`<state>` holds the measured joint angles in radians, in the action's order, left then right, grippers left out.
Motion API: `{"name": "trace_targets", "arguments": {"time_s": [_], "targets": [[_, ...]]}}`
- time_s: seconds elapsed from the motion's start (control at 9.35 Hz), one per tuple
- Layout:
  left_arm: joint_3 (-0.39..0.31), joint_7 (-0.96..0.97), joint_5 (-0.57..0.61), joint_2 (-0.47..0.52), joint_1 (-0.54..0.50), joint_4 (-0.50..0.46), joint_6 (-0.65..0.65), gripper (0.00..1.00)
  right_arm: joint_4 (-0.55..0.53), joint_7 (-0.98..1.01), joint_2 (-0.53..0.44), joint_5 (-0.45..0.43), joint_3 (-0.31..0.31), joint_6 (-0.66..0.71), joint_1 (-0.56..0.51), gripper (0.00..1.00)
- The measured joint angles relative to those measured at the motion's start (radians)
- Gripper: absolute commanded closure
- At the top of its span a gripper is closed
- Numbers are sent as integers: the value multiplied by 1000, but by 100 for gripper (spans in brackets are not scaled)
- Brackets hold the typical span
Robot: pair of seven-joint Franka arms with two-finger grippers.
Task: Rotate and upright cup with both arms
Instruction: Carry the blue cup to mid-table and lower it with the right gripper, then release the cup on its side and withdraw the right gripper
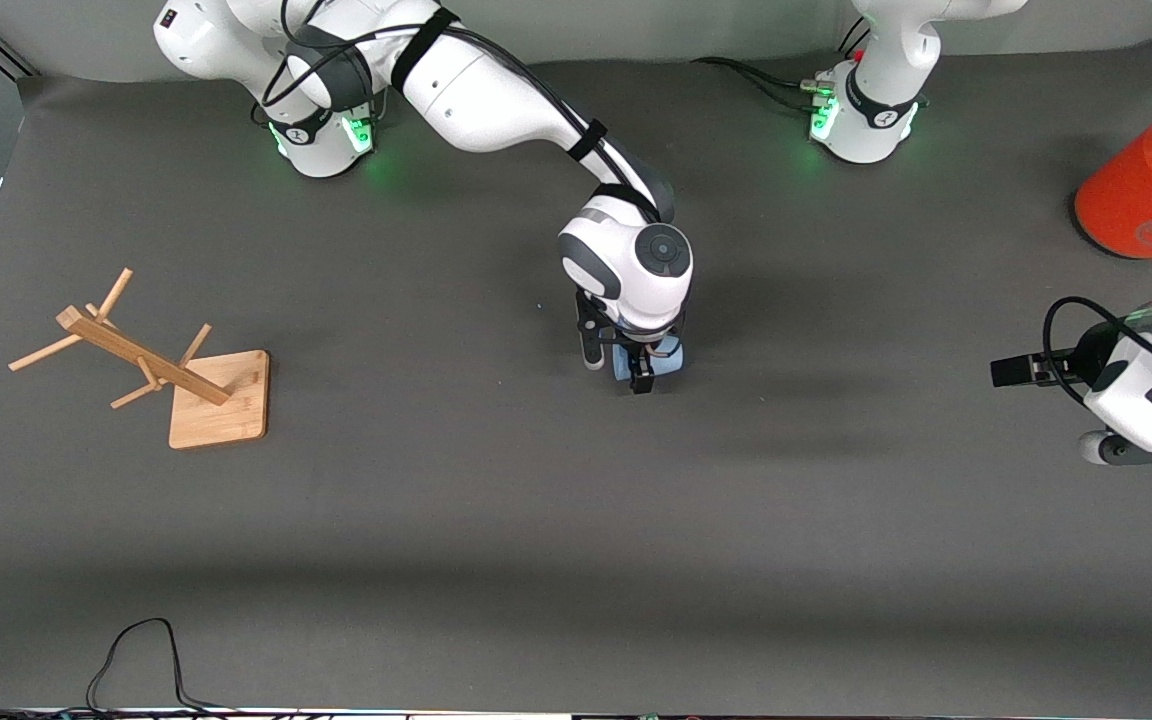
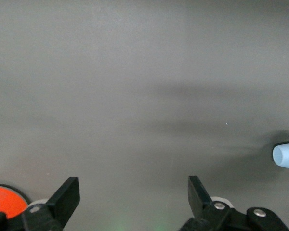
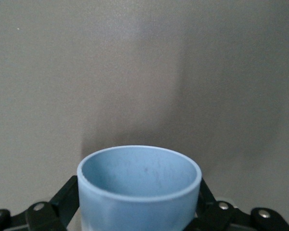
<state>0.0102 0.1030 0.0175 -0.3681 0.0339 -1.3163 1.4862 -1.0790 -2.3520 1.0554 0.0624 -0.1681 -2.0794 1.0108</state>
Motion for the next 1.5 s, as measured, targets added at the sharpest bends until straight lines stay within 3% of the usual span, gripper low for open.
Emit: {"name": "trace_targets", "arguments": {"time_s": [0.43,0.96,1.18,1.5], "targets": [[26,67,-1,-39,17,44,1,0,39,0,-28,0,-8,44,-1,0],[28,73,-1,-51,25,49,1,0,57,61,-267,0,-13,389,-20,0],[28,73,-1,-53,26,49,1,0,54,278,-362,-1,-26,570,-76,0],[31,73,-1,-57,32,49,1,0,18,752,-525,-2,-34,740,-283,0]]}}
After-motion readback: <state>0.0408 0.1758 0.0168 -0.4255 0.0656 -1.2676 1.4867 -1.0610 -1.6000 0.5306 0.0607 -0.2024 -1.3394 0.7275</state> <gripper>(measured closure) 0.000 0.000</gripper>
